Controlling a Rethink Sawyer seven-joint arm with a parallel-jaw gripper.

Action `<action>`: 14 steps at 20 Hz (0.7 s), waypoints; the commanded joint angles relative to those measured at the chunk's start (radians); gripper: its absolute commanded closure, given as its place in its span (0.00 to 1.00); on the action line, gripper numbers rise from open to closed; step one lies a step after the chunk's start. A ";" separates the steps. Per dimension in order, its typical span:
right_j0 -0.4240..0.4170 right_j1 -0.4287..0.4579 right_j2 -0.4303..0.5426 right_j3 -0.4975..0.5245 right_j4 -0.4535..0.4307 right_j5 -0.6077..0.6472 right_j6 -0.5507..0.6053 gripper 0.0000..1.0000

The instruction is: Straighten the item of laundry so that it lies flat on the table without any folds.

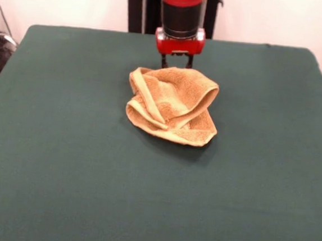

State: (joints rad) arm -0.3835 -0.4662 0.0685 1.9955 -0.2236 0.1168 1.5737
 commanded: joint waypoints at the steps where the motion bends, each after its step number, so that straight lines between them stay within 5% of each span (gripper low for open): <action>1: -0.140 0.209 0.000 -0.306 -0.057 0.003 0.001 0.00; 14: -0.290 -0.058 0.050 -0.099 -0.184 0.090 0.001 0.00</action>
State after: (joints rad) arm -0.6035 -0.4978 0.1415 1.9779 -0.3338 0.2157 1.5737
